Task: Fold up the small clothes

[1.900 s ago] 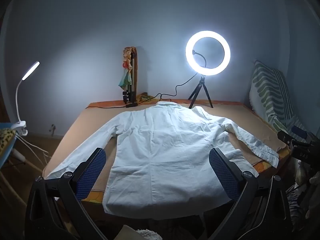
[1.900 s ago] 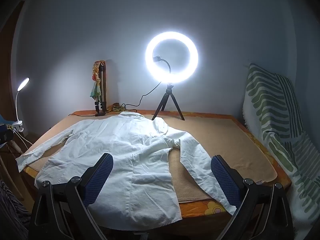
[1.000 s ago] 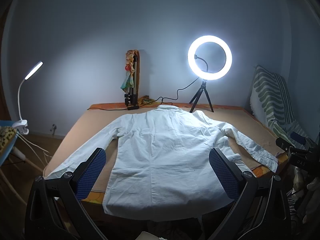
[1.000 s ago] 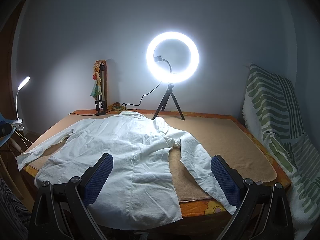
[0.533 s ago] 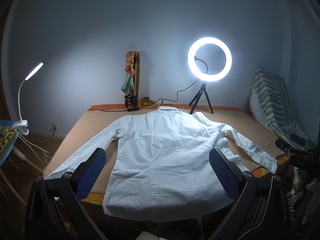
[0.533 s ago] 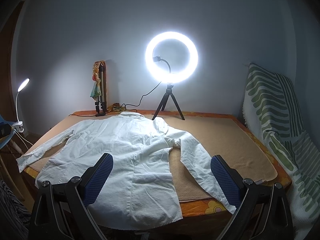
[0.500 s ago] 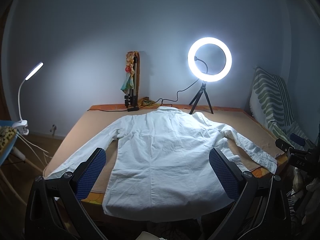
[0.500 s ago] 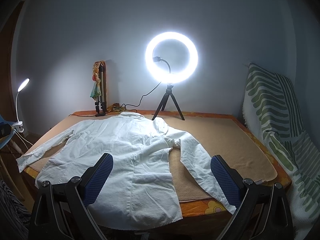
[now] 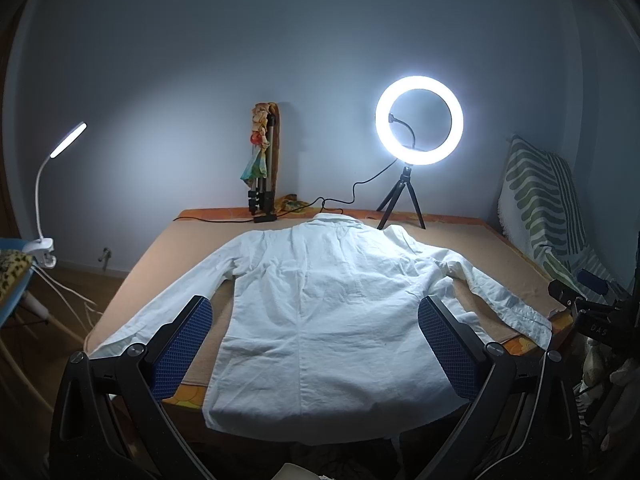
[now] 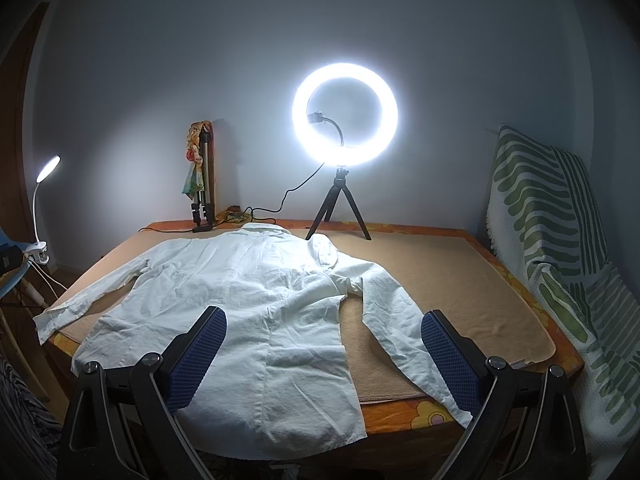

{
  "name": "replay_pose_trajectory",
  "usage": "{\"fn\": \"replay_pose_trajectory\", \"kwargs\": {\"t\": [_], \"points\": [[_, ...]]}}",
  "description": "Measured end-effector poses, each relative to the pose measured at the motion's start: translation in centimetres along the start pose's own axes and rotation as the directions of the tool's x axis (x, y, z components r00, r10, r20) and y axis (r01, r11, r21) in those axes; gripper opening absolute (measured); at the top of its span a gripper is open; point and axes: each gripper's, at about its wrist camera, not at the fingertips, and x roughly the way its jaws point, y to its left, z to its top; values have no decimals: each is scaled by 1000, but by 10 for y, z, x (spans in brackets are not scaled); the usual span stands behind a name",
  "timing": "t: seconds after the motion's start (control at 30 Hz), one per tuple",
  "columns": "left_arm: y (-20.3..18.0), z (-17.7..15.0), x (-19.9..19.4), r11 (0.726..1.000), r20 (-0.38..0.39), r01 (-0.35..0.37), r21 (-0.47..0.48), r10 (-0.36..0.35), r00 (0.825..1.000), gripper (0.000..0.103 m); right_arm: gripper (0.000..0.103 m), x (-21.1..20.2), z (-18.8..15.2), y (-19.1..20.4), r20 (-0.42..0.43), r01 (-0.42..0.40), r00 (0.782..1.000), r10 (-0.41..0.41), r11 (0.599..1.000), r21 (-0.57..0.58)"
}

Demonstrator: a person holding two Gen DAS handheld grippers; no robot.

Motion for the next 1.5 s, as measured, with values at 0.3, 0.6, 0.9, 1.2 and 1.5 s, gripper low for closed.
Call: {"fn": "replay_pose_trajectory", "kwargs": {"t": [0.3,0.6,0.9,1.2,1.5], "points": [[0,-1,0,1000,0,0,-1,0,1000,102,99,1,0,1,0,1,1000,-1,1000,-1],[-1,0,0,1000,-1,-1,-3,1,1000,102,99,2,-1,1,1,0,1000,0,1000,0],[1,-1,2,1000,-6,-2,-3,2,1000,102,99,2,-1,2,0,-1,1000,1,1000,1],[9,-4,9,1000,-15,-8,-13,8,1000,102,99,7,-1,6,-1,-6,1000,6,1000,-3],[43,-4,14,999,-8,-29,-35,29,1000,102,98,22,8,21,-6,-61,998,61,998,-13]]}}
